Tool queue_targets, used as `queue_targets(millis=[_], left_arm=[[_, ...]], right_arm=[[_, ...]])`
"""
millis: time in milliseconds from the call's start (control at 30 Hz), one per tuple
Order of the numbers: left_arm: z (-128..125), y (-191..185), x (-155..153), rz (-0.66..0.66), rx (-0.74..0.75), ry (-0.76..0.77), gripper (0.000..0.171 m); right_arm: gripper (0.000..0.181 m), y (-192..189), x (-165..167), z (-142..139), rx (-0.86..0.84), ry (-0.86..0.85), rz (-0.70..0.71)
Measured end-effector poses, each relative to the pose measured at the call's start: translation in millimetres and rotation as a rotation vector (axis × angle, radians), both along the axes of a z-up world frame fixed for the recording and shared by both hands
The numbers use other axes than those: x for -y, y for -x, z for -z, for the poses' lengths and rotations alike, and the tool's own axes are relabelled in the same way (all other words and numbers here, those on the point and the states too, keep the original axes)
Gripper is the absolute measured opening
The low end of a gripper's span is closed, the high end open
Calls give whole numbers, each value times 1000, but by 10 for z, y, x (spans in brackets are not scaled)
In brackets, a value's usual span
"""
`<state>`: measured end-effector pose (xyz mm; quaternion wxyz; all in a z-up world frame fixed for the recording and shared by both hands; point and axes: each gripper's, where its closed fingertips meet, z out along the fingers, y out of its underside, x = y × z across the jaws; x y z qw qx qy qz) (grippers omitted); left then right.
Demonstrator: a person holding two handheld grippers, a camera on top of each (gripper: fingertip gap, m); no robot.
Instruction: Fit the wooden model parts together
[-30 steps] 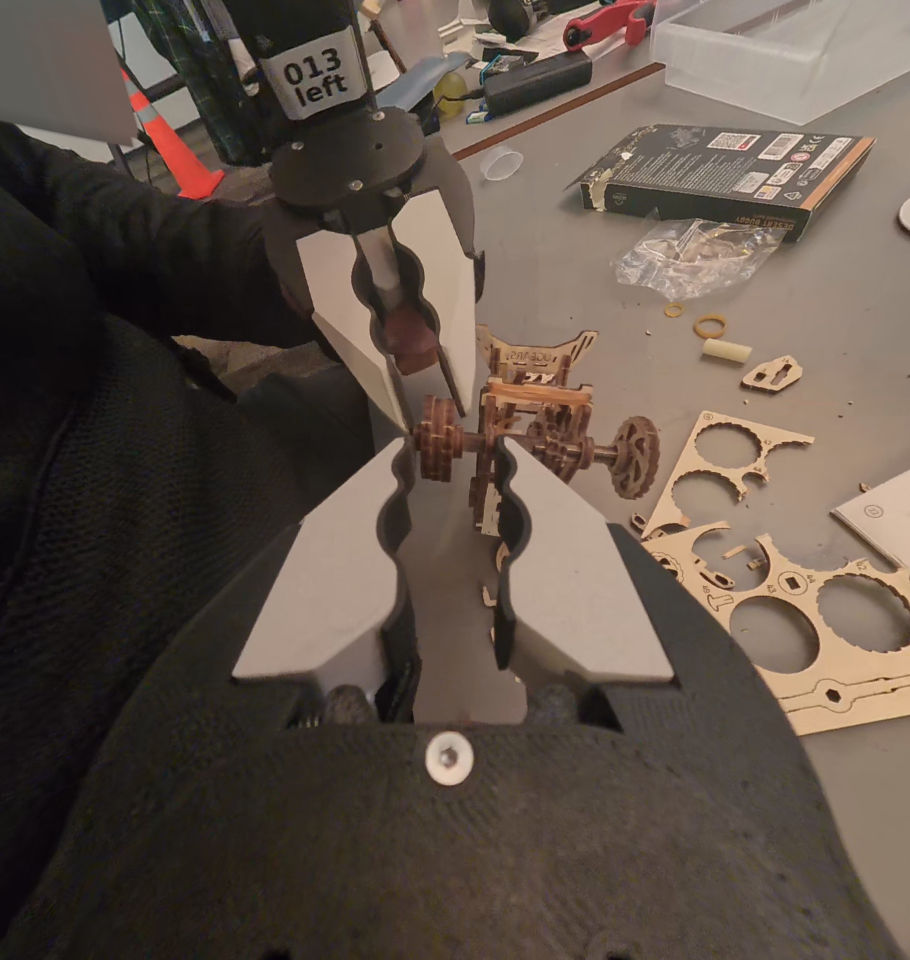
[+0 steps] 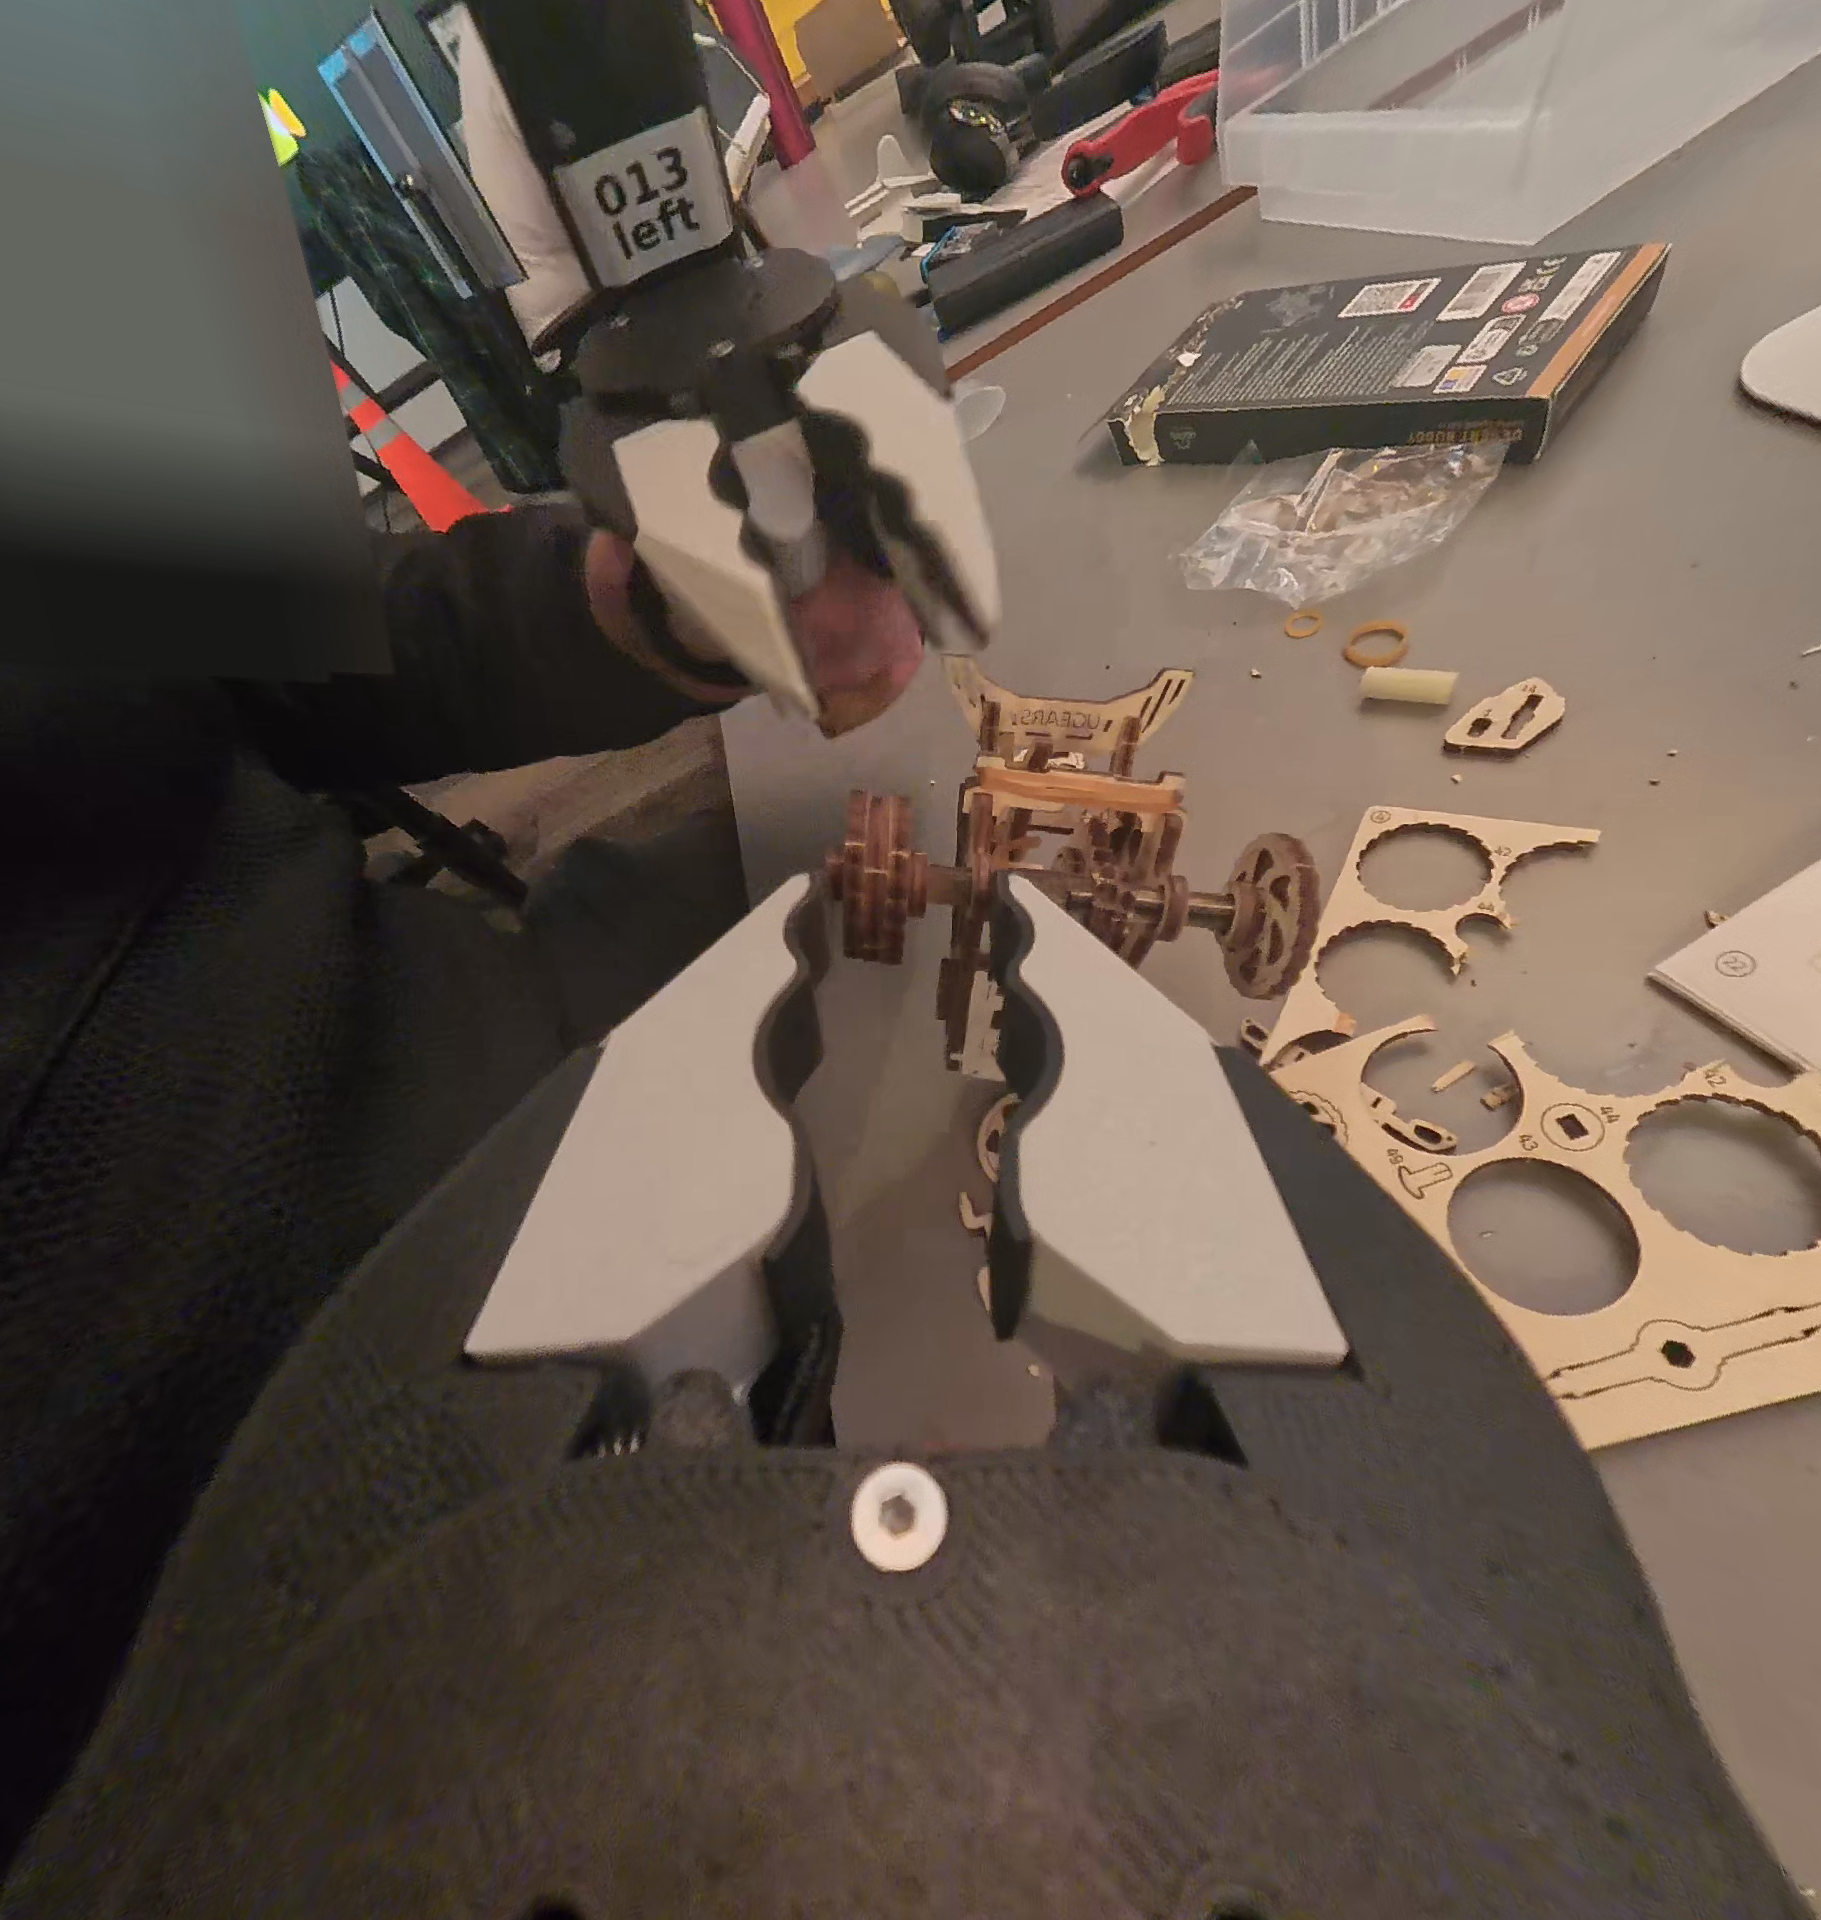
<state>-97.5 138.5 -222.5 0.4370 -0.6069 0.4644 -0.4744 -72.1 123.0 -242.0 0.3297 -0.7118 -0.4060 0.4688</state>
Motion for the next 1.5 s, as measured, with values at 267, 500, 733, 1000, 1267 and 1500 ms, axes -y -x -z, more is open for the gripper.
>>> queue_targets(millis=[267, 500, 733, 1000, 1267, 1500], left_arm=[[606, 106, -105, -32, -201, 152, 92], [534, -195, 80, 147, -52, 307, 52], [421, -148, -193, -12, -88, 181, 49], [274, -149, -342, -143, -173, 84, 49], [143, -170, -344, -169, -153, 19, 49], [138, -200, -371, -194, -183, 40, 49]], right_arm=[[28, -7, 108, -17, 5, -88, -74], [28, -8, 144, -105, -29, -124, -100], [30, -204, -92, -292, -16, -250, 22], [20, -170, -73, -270, 204, -574, 33], [6, -218, -34, -141, 237, -508, 16], [15, -255, -129, -381, 125, -484, 101]])
